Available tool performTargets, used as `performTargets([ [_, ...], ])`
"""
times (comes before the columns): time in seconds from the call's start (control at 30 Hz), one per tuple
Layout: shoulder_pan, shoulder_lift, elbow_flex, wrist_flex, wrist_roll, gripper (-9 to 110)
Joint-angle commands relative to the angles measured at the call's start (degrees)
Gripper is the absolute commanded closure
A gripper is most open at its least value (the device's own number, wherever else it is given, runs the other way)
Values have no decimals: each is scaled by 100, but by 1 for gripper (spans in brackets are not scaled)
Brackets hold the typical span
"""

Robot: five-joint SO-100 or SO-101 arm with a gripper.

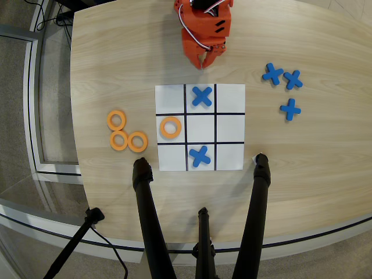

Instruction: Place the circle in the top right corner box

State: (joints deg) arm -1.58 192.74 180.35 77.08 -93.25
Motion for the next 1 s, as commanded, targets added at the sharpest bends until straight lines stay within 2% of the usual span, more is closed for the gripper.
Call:
performTargets([
  [0.0, 229, -123, -141, -35, -114, 99],
  [0.3, 229, -193, -149, -53, -123, 98],
  [0.47, 387, -633, -554, -272, -158, 92],
  [0.97, 1538, -6064, -5572, -1195, 149, 89],
])
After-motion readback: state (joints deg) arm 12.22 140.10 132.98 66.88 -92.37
